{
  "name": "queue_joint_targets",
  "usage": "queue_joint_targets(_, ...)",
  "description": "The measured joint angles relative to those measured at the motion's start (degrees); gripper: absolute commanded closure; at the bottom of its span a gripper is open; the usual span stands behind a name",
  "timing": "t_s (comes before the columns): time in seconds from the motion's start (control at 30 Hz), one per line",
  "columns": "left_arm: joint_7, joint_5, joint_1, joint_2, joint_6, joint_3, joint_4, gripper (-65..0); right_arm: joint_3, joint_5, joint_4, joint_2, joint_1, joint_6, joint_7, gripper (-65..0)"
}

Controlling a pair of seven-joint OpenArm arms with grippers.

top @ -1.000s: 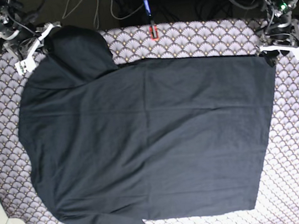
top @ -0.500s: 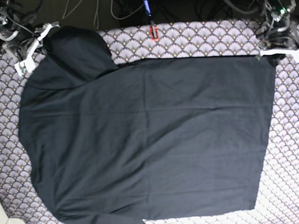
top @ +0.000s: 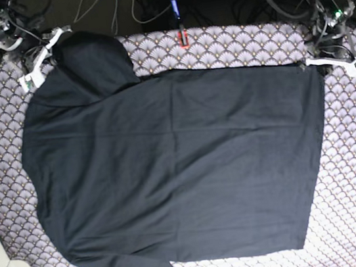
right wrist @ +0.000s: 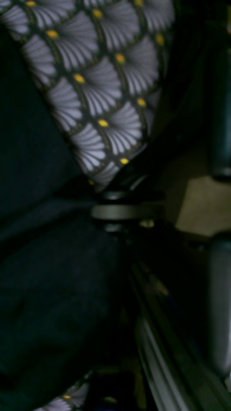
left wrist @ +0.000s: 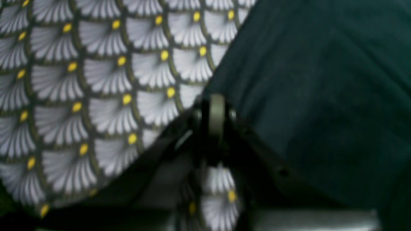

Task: Fold the T-shirt properly
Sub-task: 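Grasp the shirt's collar-side edge with both grippers at each corner, then lift the grasped edge and pull it toward the hem with both grippers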

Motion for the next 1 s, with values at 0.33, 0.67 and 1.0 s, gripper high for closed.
queue_joint_targets(0.33, 3.5, 0.0, 1.1, 1.5, 0.2, -0.2, 9.5, 0.0, 0.2, -0.1, 3.4, 0.8, 1.9, 0.0, -2.1, 0.0)
queue_joint_targets(0.67, 4.1, 0.4, -0.6, 1.0, 0.2, -0.2, 10.5, 0.0, 1.4, 0.3, 3.4, 4.2, 12.0, 0.0, -10.8, 0.0)
queue_joint_targets(1.0, 7.9, 0.5, -6.4, -0.1, 0.7, -0.1, 9.8, 0.0, 0.9, 0.8, 3.4, 7.2, 22.3, 0.0, -16.4, 0.0)
